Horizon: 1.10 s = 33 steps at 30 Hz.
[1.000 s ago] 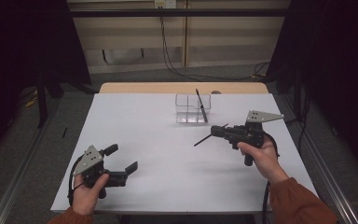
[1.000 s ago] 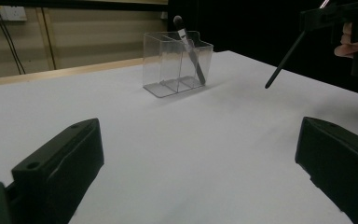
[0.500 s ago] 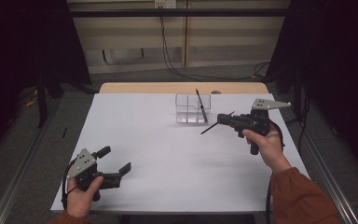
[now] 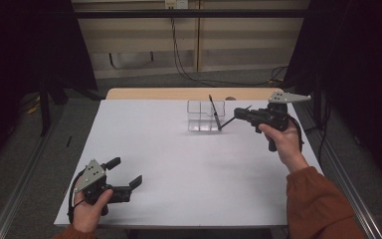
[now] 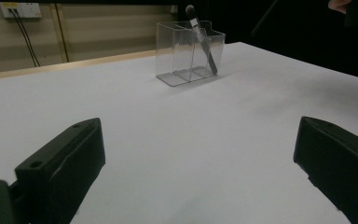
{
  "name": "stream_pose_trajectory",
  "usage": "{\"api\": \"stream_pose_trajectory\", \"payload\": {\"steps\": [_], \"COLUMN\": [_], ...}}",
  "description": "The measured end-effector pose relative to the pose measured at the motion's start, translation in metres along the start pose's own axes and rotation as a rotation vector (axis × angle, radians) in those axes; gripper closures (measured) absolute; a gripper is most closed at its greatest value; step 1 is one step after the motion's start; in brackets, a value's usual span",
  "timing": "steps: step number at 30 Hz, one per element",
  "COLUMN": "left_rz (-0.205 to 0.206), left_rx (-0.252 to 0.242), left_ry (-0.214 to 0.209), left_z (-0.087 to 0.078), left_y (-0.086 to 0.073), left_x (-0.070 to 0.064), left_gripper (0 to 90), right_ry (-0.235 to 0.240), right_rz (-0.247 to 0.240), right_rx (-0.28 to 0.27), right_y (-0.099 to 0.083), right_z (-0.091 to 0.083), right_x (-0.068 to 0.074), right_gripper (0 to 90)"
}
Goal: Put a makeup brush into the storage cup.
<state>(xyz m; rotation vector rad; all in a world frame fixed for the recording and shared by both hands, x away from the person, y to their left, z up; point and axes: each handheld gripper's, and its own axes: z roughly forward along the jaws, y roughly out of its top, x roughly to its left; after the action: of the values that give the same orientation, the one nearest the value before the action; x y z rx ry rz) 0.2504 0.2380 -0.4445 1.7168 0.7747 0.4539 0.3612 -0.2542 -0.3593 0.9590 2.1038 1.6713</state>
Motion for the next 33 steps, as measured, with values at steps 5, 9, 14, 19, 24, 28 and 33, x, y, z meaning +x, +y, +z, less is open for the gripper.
{"api": "stream_pose_trajectory", "payload": {"steps": [5,9,14,19,24,28,33], "left_rz": [-0.003,-0.004,-0.001,-0.002,0.011,0.006,0.01], "left_rx": [0.006,0.004,0.002,-0.006,0.005,0.008,0.01], "left_ry": [-0.002,-0.008,-0.006,-0.015,-0.02,-0.019,-0.014], "left_z": [-0.001,0.0,-0.001,-0.002,-0.001,-0.001,-0.001], "left_y": [0.001,0.001,0.001,0.003,0.002,0.002,0.002], "left_x": [0.001,0.0,0.0,-0.002,-0.003,-0.003,-0.003], "left_gripper": [2.1,2.1,2.1,2.1,2.1,2.1,2.1], "right_ry": [-0.021,-0.049,-0.081,-0.098,-0.117,-0.131,-0.131], "right_rz": [-0.01,0.009,0.007,0.009,0.017,0.011,0.017], "right_rx": [0.008,0.009,0.022,0.022,0.052,0.09,0.126], "right_y": [0.012,0.02,0.031,0.039,0.038,0.037,0.035], "right_z": [0.001,0.002,0.007,0.013,0.024,0.034,0.042], "right_x": [-0.008,-0.018,-0.026,-0.031,-0.038,-0.041,-0.043], "right_gripper": [86.2,86.2,86.2,86.2,86.2,86.1,86.1]}}
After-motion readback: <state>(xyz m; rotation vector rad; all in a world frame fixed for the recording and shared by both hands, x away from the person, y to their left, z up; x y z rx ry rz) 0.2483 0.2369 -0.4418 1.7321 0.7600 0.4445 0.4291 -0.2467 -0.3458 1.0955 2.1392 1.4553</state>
